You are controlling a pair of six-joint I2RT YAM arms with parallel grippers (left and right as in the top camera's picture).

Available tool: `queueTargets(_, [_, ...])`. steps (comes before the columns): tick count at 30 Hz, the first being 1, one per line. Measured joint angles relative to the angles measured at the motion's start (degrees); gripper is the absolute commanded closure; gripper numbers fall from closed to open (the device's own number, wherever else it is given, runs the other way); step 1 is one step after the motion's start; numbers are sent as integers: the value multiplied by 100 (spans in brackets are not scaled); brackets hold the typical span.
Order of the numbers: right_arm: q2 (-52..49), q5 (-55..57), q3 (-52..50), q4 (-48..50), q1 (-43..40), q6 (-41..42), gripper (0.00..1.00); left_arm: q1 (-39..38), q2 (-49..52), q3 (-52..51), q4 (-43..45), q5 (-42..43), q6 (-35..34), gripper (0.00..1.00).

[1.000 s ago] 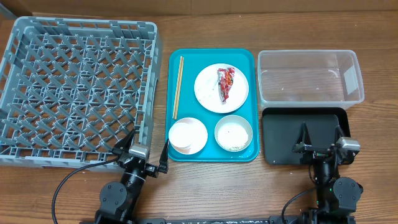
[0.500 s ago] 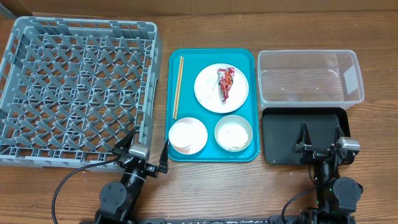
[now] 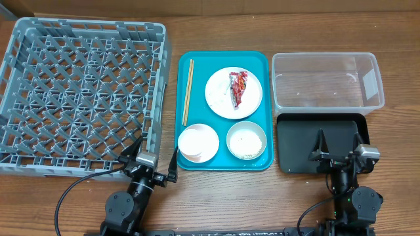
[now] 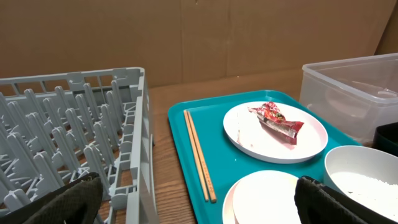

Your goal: Sort waste into correct bins and load items into the dishwasher

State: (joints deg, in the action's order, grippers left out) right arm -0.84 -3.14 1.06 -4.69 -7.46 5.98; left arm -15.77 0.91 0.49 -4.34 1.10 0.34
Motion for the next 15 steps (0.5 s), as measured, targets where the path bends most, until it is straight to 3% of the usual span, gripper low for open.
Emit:
queueTargets(10, [0,-85,0,24,0,0,0,0,0,0,81,0,-2,0])
queueTargets(15, [0,-798,0,85,0,234,0,0,0,0,173,146,-2,0])
